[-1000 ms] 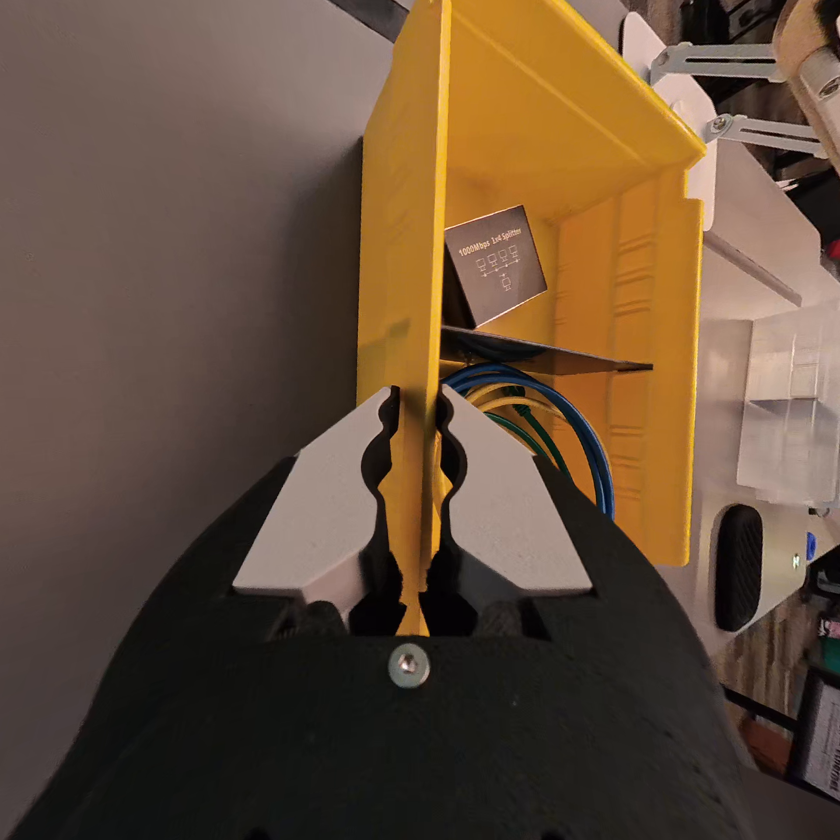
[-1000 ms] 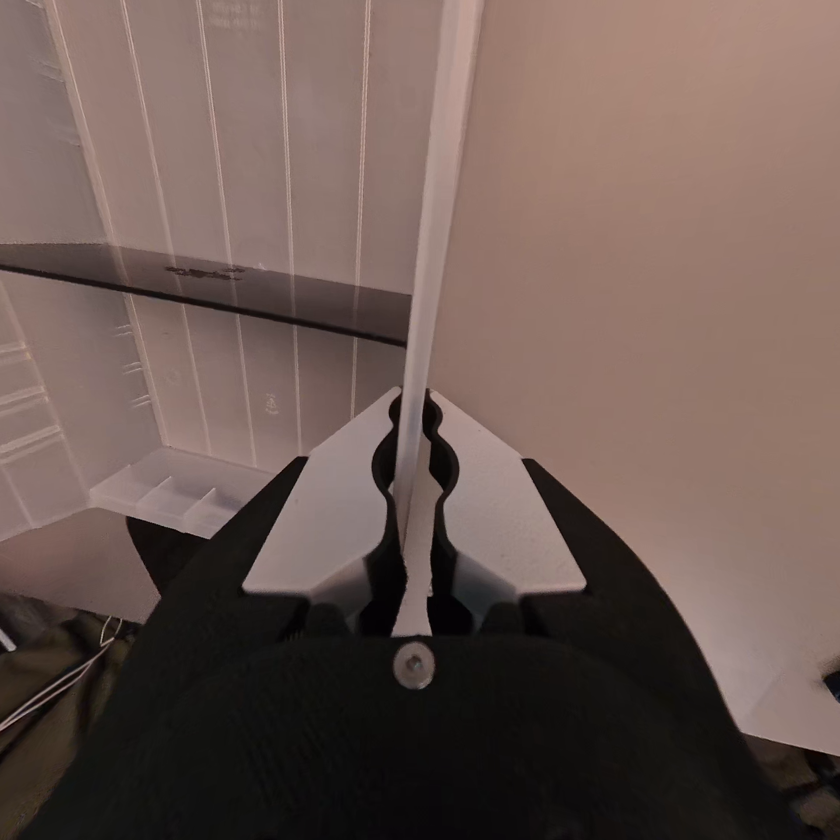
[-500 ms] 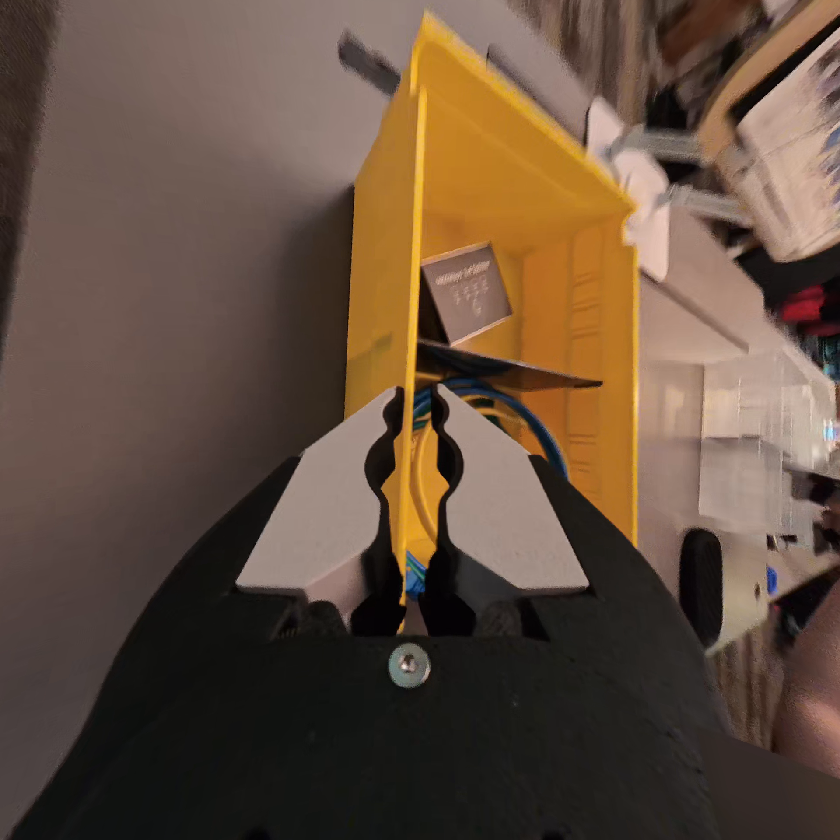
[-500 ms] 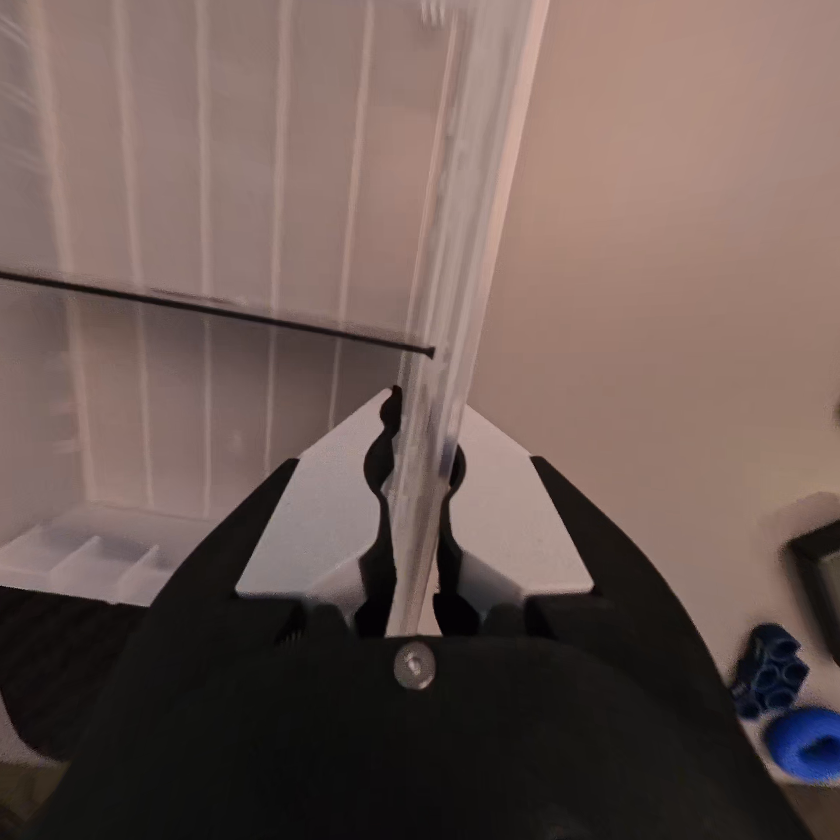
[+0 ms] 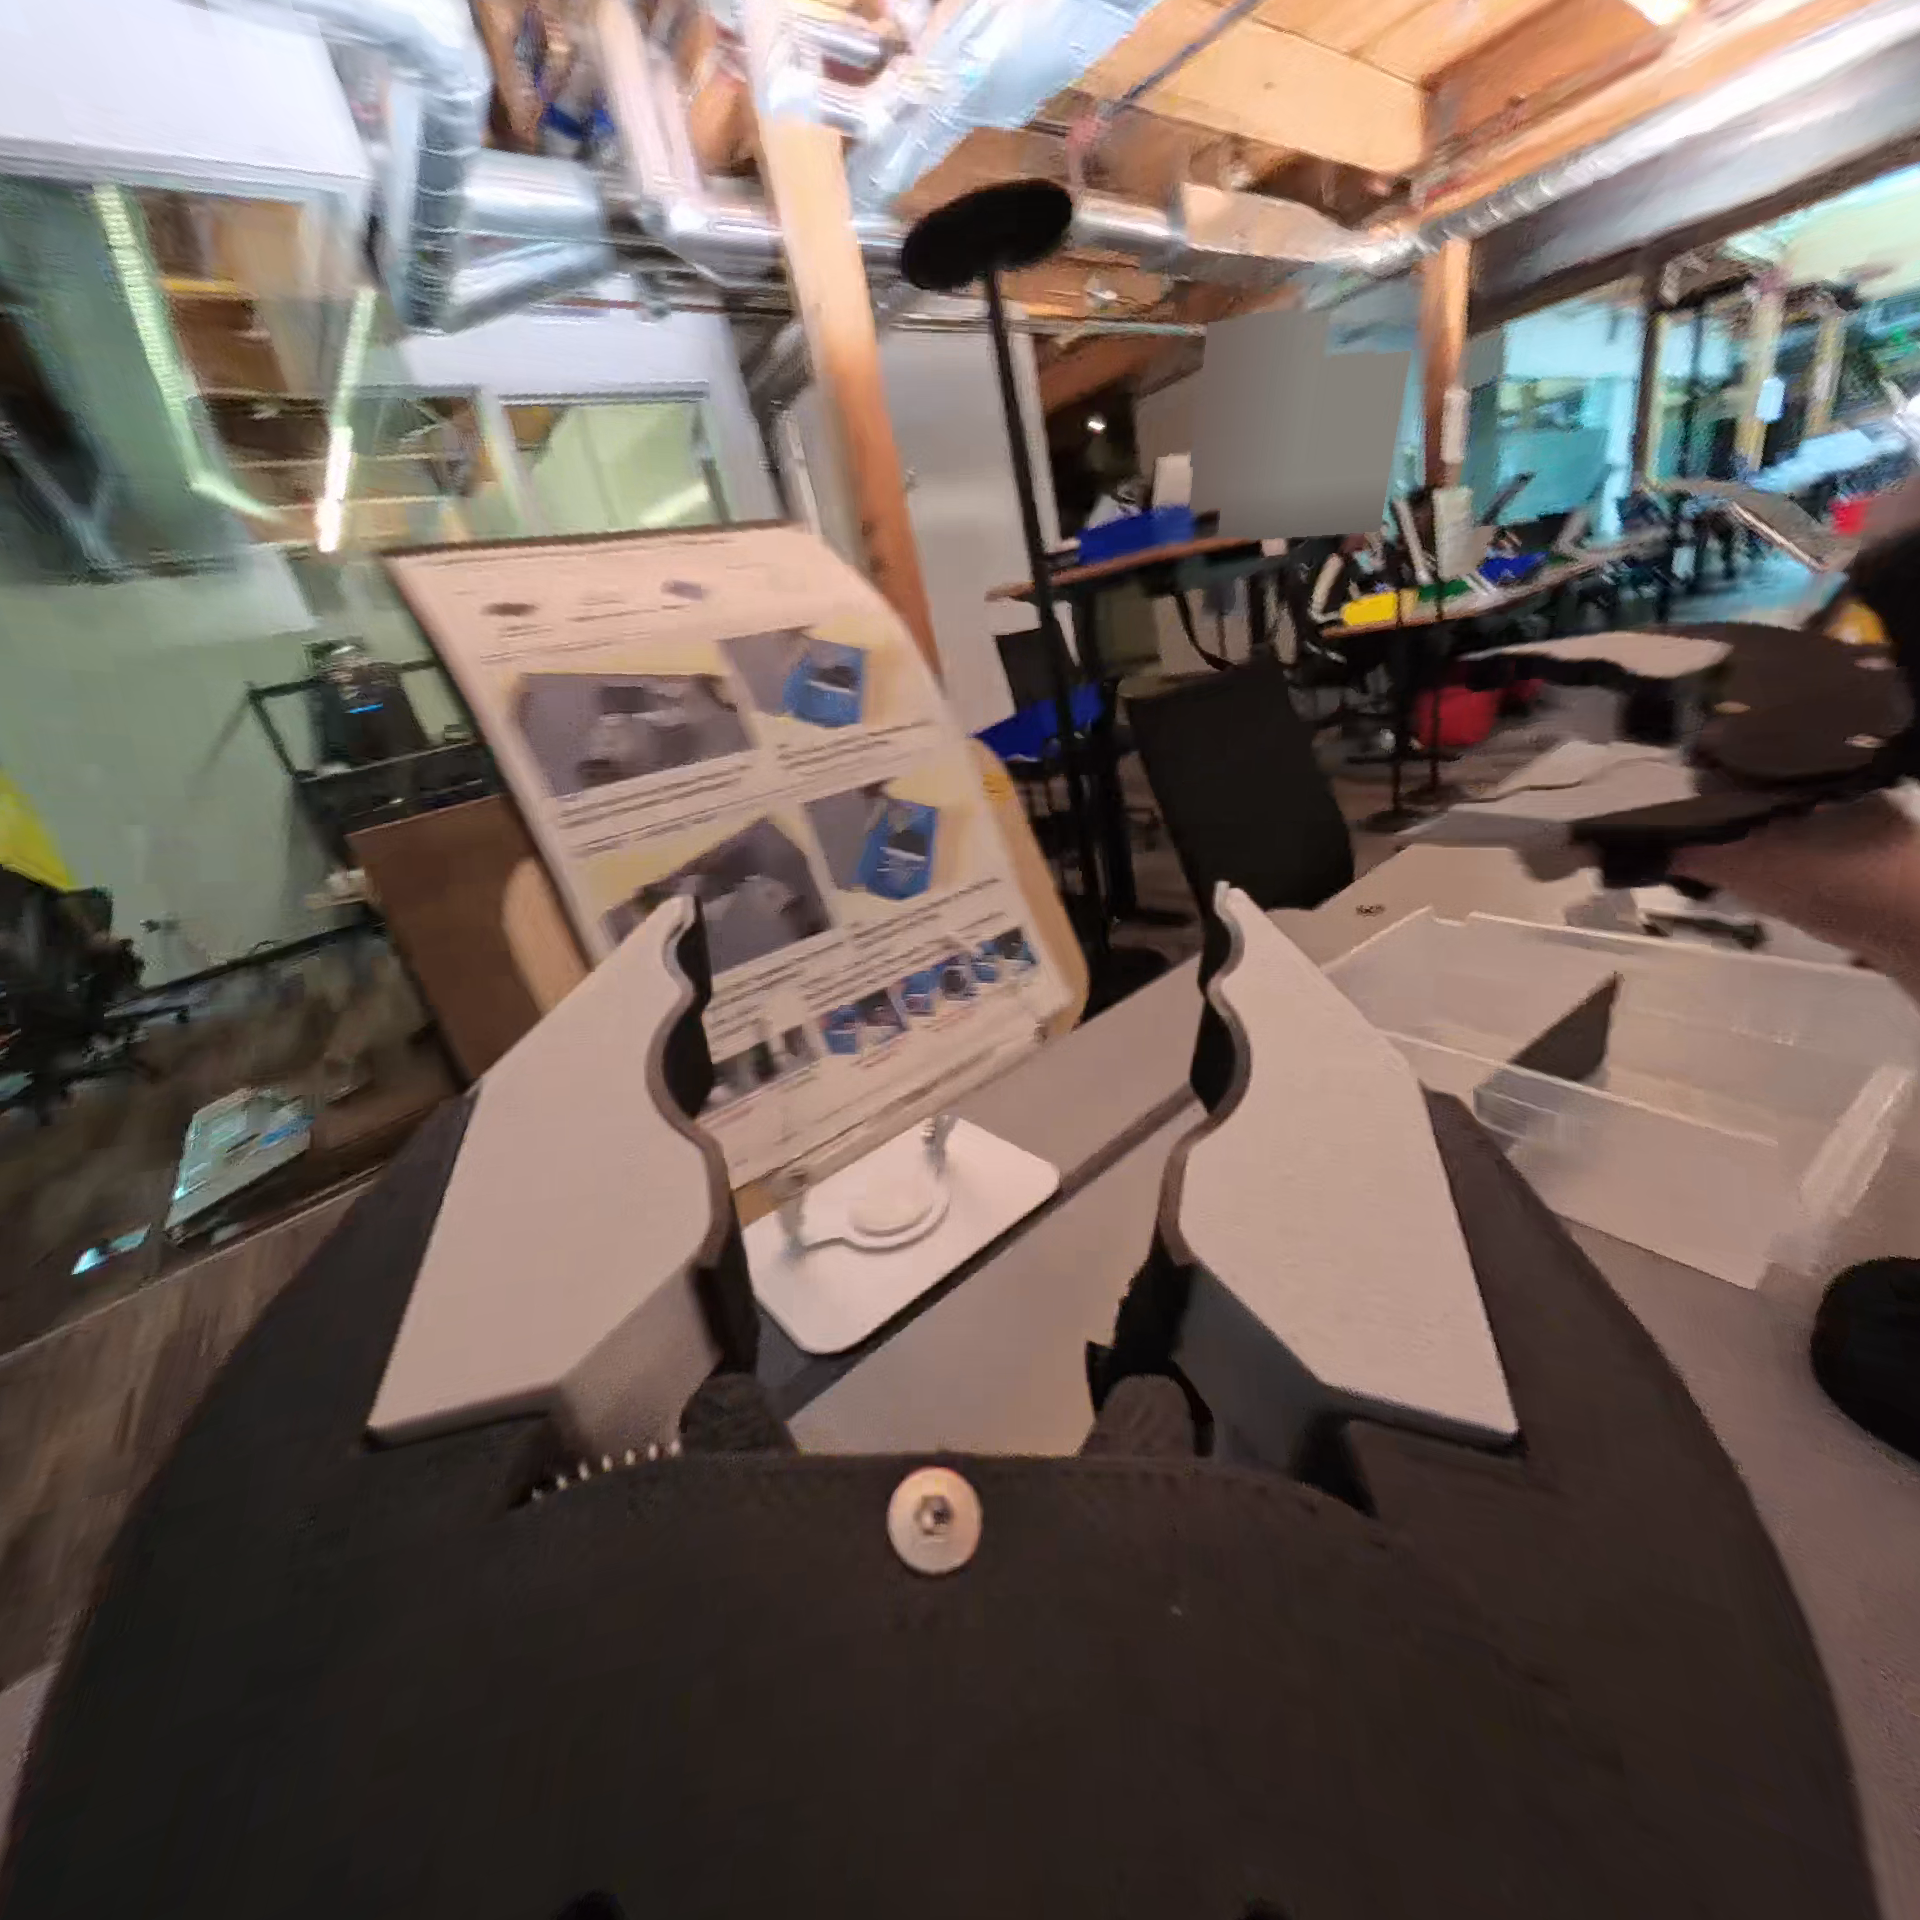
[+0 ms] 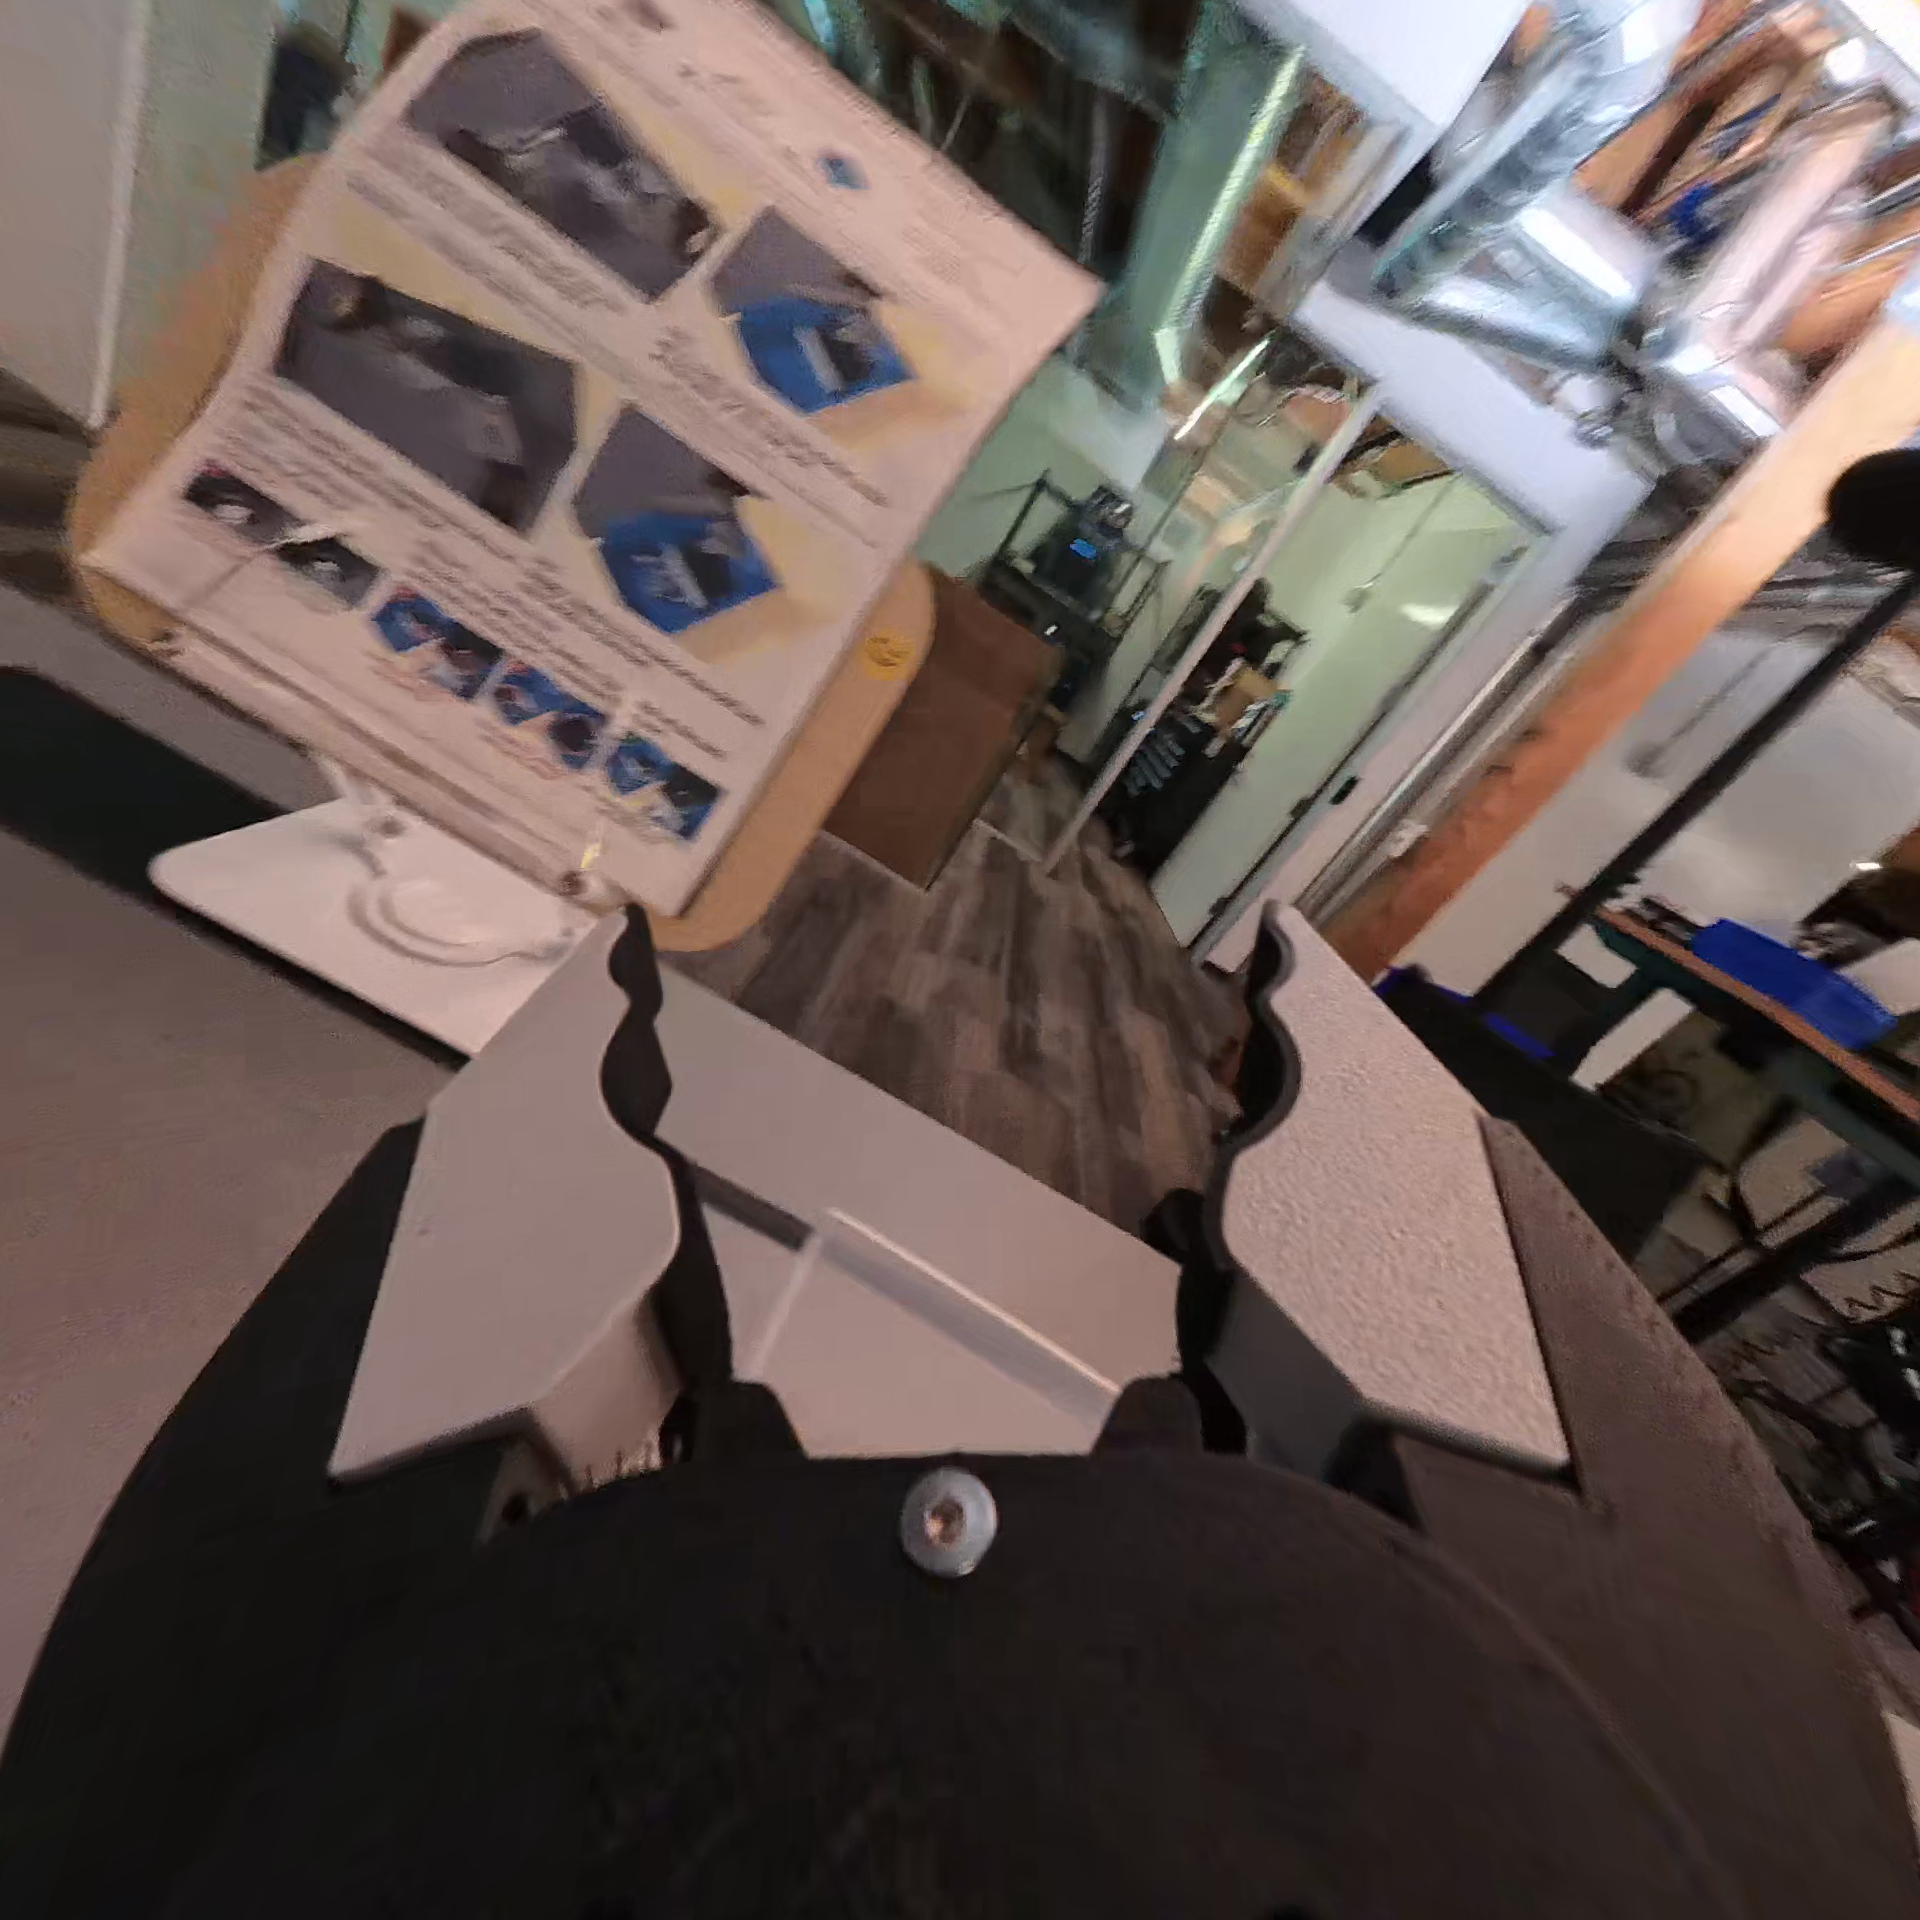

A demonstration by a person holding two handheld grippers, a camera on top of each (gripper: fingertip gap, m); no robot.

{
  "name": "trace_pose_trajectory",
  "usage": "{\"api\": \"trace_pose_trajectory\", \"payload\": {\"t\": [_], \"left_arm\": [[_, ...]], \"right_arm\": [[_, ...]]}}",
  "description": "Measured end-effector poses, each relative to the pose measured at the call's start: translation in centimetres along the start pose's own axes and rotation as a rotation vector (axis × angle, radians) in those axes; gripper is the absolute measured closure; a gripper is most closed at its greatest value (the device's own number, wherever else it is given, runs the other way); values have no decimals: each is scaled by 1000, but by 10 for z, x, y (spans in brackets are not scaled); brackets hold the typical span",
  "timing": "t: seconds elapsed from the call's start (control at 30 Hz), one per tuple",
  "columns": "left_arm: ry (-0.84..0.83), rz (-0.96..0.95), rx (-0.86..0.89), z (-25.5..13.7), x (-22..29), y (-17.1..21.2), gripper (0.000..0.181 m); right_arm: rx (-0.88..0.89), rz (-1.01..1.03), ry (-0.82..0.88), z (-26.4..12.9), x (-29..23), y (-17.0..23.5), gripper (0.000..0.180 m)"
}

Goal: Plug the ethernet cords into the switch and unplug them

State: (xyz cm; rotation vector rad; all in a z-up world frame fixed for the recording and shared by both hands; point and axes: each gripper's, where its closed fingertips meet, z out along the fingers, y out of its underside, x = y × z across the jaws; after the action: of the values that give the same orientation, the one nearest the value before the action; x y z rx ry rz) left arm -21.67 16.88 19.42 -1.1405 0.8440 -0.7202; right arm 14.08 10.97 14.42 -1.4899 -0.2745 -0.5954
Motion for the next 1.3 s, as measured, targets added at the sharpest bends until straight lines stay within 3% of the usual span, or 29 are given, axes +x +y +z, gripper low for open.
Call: {"api": "trace_pose_trajectory", "payload": {"t": [0.17, 0.37, 0.53, 0.67, 0.7, 0.87, 0.93, 1.07, 1.3], "left_arm": [[91, 20, -140, 61, 67, 38, 79], [-35, 190, -235, 85, 65, 70, 80], [-83, 304, -340, 85, 57, 85, 92], [-179, 410, -603, 40, 11, 99, 115], [-178, 396, -687, 19, 0, 106, 129], [-14, 63, -1225, -116, -6, 176, 123], [63, -85, -1337, -146, 3, 197, 123], [192, -353, -1447, -156, 19, 220, 126], [258, -454, -1722, -161, 25, 265, 133]], "right_arm": [[10, -8, 64, 26, -53, -29, 85], [-33, 25, 9, 42, -89, -27, 90], [-48, -4, -40, 44, -101, -11, 95], [-44, -25, -74, 40, -99, -11, 99], [-38, -30, -79, 38, -96, -13, 100], [-32, 17, -155, 34, -94, -16, 101], [-51, 24, -177, 35, -97, -11, 101], [-99, -15, -186, 40, -101, 2, 101], [-140, -62, -216, 44, -111, 12, 101]]}}
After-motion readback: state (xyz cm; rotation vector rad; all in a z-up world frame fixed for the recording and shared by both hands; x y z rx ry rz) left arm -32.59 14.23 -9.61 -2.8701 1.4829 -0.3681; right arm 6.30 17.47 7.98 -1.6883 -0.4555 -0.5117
